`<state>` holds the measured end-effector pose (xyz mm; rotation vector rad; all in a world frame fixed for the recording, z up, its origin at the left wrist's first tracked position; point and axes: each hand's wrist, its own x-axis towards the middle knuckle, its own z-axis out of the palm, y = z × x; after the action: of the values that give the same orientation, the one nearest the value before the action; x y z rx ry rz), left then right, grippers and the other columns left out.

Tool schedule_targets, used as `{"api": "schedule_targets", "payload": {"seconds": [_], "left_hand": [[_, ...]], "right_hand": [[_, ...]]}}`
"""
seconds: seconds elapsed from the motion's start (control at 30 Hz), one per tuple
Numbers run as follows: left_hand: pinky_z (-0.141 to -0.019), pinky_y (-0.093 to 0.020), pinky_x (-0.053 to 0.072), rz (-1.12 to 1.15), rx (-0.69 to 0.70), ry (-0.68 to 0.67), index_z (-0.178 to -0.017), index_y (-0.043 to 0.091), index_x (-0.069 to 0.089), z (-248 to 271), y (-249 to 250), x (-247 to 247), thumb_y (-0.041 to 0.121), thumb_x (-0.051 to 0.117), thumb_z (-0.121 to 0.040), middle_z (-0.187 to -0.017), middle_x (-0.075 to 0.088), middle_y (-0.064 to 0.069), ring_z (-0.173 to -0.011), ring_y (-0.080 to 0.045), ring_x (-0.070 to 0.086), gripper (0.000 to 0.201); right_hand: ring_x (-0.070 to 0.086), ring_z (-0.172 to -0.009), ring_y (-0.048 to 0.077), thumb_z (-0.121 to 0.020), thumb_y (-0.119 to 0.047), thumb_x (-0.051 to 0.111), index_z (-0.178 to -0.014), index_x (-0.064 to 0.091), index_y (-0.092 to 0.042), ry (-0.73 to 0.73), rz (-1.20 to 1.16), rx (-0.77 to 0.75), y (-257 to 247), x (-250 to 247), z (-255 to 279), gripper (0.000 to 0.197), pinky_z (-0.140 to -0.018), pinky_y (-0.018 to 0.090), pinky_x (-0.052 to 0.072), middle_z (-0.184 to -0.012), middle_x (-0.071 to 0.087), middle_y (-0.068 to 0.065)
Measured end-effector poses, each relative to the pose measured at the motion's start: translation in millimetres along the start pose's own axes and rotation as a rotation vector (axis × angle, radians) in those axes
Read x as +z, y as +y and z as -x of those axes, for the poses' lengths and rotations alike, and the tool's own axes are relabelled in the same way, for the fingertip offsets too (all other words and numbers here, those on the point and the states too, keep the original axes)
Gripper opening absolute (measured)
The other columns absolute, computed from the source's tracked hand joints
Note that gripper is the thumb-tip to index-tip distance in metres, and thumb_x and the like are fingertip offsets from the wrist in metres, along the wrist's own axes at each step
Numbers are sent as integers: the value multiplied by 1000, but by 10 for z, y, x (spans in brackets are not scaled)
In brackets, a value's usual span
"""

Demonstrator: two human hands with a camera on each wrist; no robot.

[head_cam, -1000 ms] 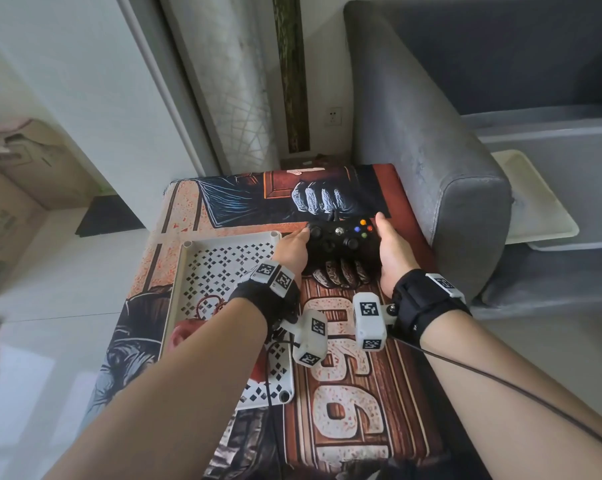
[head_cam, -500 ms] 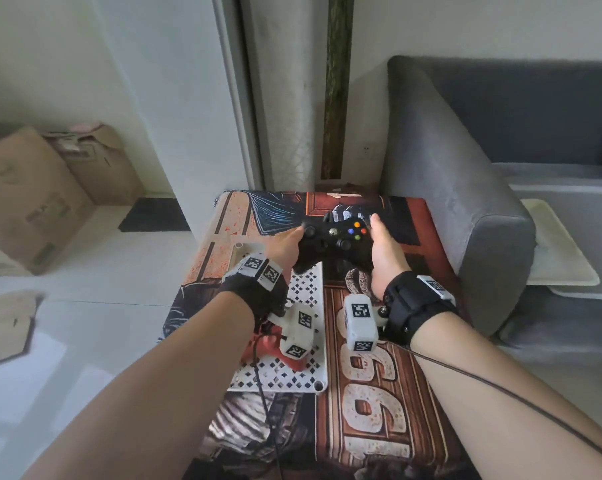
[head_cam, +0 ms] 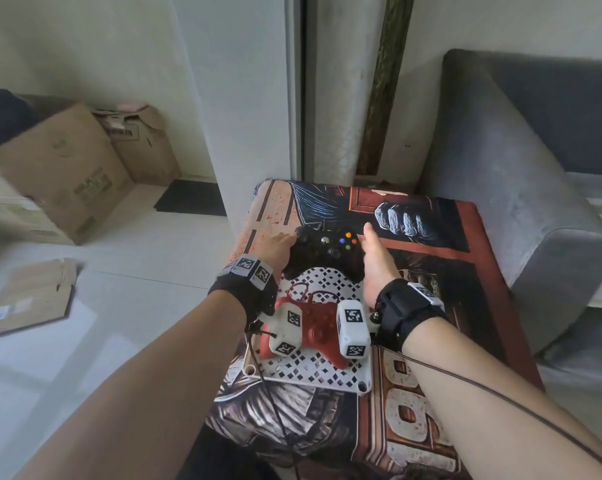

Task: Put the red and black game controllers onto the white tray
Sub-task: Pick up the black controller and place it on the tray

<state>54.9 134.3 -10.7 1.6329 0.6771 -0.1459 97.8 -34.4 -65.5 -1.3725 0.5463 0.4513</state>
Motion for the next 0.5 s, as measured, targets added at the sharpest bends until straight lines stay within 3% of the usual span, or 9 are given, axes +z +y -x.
{"api": "schedule_targets", "payload": {"seconds": [0.1,0.17,0.23,0.3,0.37,0.5], "left_hand": [[-103,-38,42,55,-42,-1,-81,16,58,-124,-33,-23,28,50,-96,-97,61,-10,-95,-26,57,21],[-105,-40,44,74,-35,-35,-96,14,61,-224,-90,-34,29,55,-93,-105,65,-12,-102,-30,60,17],[-106,-49,46,82,-28,-106,-121,10,58,-371,-195,-42,33,60,-88,-128,62,-17,-118,-35,59,40],[-103,-53,49,79,-59,-130,-126,10,56,-496,-312,-55,37,63,-81,-135,58,-18,-121,-36,58,54],[-101,-53,50,92,-90,-112,-126,9,57,-515,-332,-44,38,65,-78,-132,60,-18,-119,-36,59,56],[-111,-47,39,53,-153,36,-127,6,52,-461,-240,5,33,60,-90,-128,58,-14,-121,-33,53,46]], "right_hand": [[67,-112,30,-20,-93,64,-128,64,-31,-39,-28,7,-1,49,162,124,-105,54,44,-123,72,5],[67,-113,29,-38,-90,64,-128,64,-30,-49,-26,-7,-13,81,251,108,-106,52,44,-123,72,5],[67,-113,27,-50,-86,56,-127,65,-29,-36,-27,-3,-51,124,354,96,-108,50,43,-124,72,5],[65,-116,25,-57,-84,53,-132,62,-29,-30,-27,4,-21,137,343,94,-110,49,41,-127,69,4],[62,-120,24,-59,-87,51,-134,59,-33,-30,-18,-1,20,127,300,93,-112,49,38,-132,66,1],[61,-121,26,-46,-93,52,-133,59,-35,-23,-18,-1,118,83,124,105,-111,50,39,-136,64,1]]}}
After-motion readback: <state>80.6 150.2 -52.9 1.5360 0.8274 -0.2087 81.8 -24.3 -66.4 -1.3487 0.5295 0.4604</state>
